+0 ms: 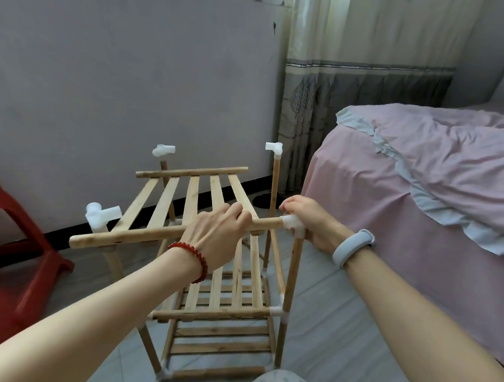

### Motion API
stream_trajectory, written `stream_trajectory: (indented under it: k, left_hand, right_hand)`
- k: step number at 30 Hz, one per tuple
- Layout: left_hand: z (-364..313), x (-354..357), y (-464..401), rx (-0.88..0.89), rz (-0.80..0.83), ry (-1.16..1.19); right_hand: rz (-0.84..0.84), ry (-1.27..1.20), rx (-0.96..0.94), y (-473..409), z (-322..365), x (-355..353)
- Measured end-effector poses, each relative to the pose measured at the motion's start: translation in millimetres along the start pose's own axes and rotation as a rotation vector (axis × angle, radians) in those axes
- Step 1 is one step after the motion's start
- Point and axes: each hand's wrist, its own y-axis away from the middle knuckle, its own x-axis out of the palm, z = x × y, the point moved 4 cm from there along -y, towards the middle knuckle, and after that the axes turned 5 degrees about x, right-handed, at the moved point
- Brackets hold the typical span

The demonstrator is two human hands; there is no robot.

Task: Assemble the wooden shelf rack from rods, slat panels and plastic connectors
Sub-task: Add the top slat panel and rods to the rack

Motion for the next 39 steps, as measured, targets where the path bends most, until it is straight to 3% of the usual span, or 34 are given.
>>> stream_trajectory:
  k: [2,5,14,23,30,39]
  left_hand:
    - [-4,1,-3,-0.023,0.062,0.033]
    - [-4,6,-9,-0.045,0.167,0.108]
    - [3,10,-21,-0.016,0.293,0.123]
    - [5,1,-30,0.022,0.493,0.114]
    - [2,0,-35,-0.012,0.422,0.087]
    - [0,8,-39,0.0,0.388,0.079]
  right_hand:
    - [0.105,-0.189,0.062,3,-1,-3]
    - [0.08,-0.23,0.078,1,-2,-5]
    - [-0.061,0.016,-0.011,-9,1,-6]
    - [-0.043,0.095,-0.051,-11,0,-3]
    - [-0.03,-0.087,0.024,-13,-4,-5]
    - [-0.109,-0.026,-0.001,-15,-5,-2]
